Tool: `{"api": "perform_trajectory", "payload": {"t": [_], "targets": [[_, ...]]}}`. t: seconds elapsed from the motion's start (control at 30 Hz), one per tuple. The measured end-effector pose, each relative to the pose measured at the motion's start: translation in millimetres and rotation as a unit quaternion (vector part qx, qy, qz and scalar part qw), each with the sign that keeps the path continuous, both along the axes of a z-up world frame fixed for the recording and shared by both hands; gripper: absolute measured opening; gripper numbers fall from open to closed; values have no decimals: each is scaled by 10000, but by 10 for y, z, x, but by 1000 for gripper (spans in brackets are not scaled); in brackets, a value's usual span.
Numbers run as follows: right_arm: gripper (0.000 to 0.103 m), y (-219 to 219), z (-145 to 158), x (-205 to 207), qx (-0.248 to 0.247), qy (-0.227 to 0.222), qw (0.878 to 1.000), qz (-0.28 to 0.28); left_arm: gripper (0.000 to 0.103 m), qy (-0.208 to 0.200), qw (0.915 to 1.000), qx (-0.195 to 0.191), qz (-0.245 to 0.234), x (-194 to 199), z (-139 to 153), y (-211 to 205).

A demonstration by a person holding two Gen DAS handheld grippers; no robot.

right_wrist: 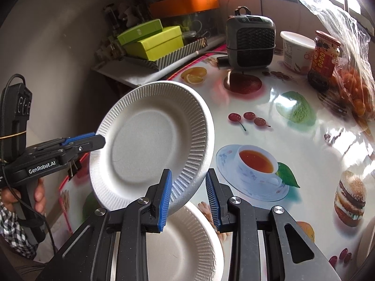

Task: Organize plates and bowls
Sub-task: 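Lift the held plates and carry them over the plate stacks with both tools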

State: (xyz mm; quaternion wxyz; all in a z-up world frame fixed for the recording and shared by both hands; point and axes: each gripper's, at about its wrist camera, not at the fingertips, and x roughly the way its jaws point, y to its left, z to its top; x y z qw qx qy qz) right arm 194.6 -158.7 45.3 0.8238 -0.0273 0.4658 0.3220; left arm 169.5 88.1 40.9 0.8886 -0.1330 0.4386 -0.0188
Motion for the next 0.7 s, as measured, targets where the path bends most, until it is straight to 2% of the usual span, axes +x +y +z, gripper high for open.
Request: {"api": "perform_trajectory", "payload": {"t": [0.7], "targets": [[29,-189,85,-496,16,-193,9997,-130,35,-137,9996,87,-234,-417,69,-193]]}}
